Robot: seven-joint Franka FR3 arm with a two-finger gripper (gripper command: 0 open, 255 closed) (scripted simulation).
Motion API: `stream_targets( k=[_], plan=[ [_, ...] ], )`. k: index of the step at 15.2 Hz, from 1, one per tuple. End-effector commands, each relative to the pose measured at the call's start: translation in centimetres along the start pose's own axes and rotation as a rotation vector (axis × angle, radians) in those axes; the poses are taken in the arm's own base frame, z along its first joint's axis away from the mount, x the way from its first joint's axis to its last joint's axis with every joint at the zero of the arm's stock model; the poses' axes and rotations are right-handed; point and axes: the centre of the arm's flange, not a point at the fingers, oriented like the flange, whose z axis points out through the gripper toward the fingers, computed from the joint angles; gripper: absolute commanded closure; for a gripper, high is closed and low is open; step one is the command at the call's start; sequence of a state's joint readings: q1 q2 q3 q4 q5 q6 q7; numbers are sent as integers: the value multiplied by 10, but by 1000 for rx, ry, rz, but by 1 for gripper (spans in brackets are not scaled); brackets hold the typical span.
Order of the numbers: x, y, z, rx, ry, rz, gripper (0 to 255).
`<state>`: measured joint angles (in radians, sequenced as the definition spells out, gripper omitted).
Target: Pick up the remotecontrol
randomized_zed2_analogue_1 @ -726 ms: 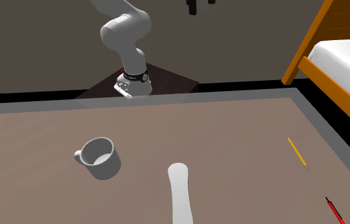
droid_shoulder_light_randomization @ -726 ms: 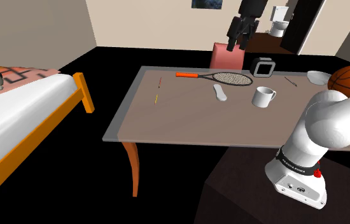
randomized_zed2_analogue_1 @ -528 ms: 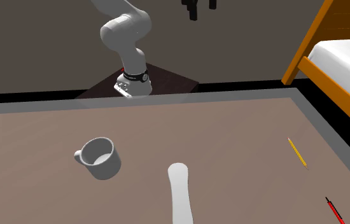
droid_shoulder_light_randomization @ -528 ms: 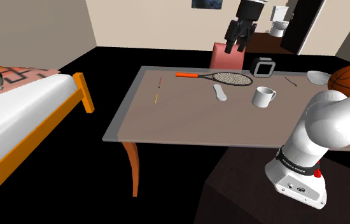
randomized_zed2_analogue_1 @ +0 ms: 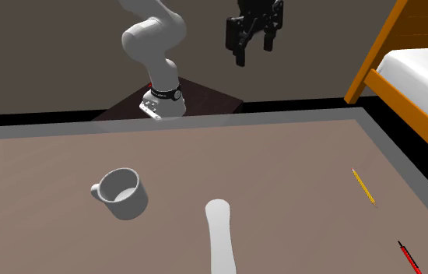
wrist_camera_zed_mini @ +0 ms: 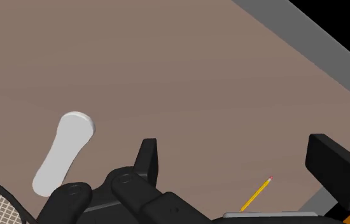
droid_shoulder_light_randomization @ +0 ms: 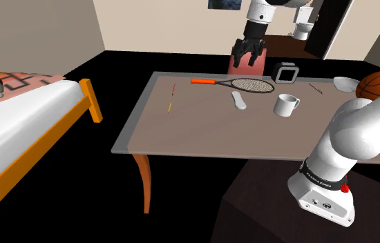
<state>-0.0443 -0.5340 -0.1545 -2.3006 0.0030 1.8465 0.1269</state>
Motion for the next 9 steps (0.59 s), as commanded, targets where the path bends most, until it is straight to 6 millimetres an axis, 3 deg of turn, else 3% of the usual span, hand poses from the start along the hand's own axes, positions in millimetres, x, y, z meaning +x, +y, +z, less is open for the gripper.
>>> stream_targets(
  k=[1,9],
  plan=[
    [14,14,18,-5,-1,33,0],
    [71,72,83,-26,-12,163,0]
  ],
)
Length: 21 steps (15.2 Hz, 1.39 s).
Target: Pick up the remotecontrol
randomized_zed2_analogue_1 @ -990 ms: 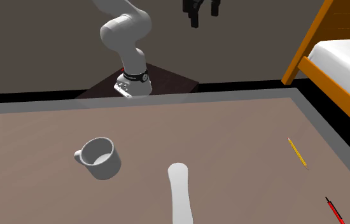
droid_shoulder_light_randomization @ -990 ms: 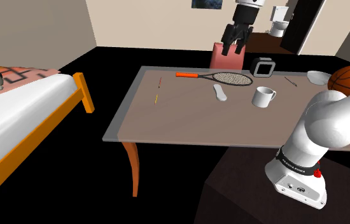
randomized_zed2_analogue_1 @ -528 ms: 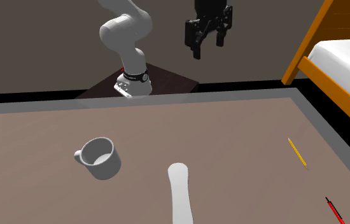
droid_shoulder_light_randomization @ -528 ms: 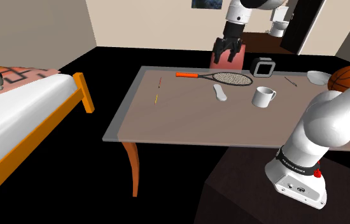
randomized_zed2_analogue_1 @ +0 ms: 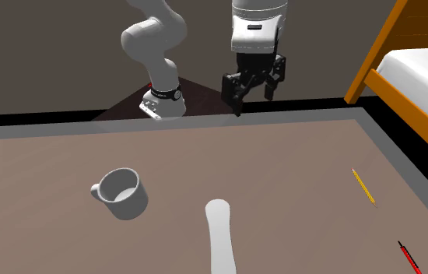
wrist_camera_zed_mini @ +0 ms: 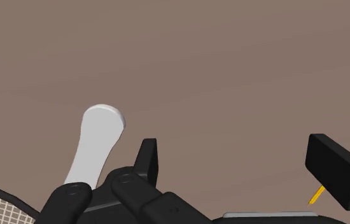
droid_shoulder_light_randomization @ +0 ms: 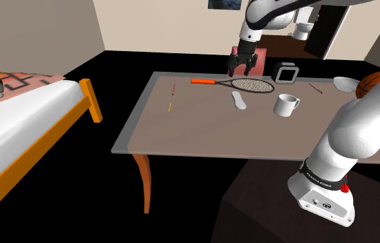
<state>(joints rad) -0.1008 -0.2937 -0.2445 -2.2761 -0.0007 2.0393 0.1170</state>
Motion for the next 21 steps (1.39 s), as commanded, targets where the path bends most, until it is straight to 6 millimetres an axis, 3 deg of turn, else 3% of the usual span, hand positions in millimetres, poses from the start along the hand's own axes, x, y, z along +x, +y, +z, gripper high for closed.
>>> stream_targets(
  k=[1,11,21],
  plan=[
    [17,12,18,-6,-2,33,0],
    [87,85,100,-32,-15,196,0],
    [144,172,181,-59,-28,358,0]
  ],
)
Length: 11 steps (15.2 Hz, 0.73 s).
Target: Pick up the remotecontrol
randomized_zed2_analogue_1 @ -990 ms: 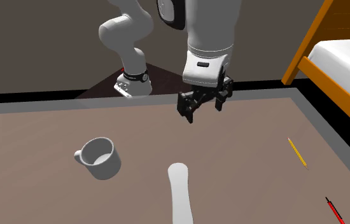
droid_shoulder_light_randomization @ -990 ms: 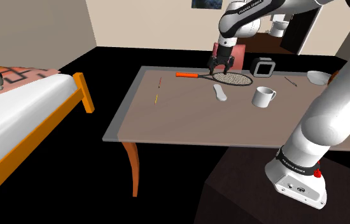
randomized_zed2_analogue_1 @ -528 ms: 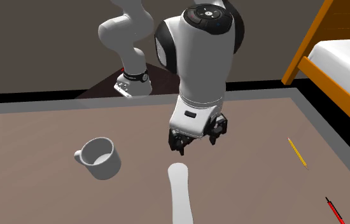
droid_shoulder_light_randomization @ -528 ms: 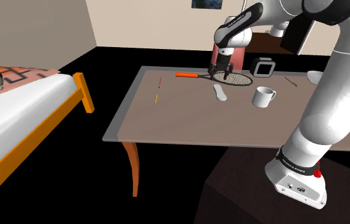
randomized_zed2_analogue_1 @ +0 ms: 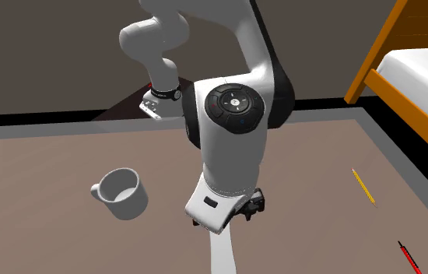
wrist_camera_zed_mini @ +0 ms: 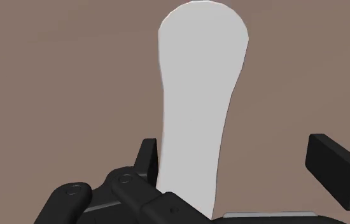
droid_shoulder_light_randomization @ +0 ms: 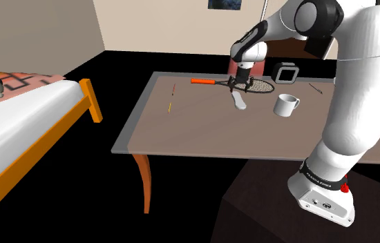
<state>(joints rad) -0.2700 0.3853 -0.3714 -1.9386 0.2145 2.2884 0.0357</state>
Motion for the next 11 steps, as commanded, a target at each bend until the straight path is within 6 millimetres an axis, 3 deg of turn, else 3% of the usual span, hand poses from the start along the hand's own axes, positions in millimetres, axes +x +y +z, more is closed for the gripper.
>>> stream_targets(
  k=[1,11],
  plan=[
    [19,16,17,-5,-2,33,0],
    [23,20,61,-6,-3,41,0]
  ],
)
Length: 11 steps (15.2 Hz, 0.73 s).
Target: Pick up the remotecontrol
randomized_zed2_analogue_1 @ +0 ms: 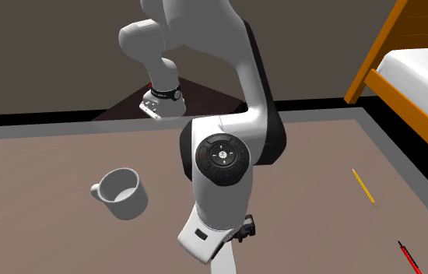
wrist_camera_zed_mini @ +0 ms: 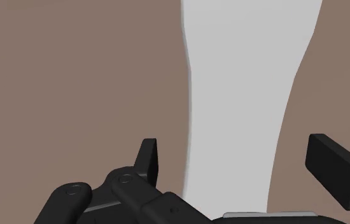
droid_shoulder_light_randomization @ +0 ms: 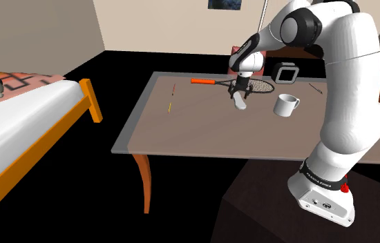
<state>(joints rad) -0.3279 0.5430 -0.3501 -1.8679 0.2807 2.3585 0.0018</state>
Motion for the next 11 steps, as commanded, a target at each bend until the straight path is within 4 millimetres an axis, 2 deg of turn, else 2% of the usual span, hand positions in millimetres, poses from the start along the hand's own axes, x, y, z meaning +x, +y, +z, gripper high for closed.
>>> stream_targets(
  k=[1,10,11],
  plan=[
    [0,-1,2,0,0,0,255],
    [0,0,2,0,1,0,255],
    [0,0,-3,0,1,0,255]
  ],
)
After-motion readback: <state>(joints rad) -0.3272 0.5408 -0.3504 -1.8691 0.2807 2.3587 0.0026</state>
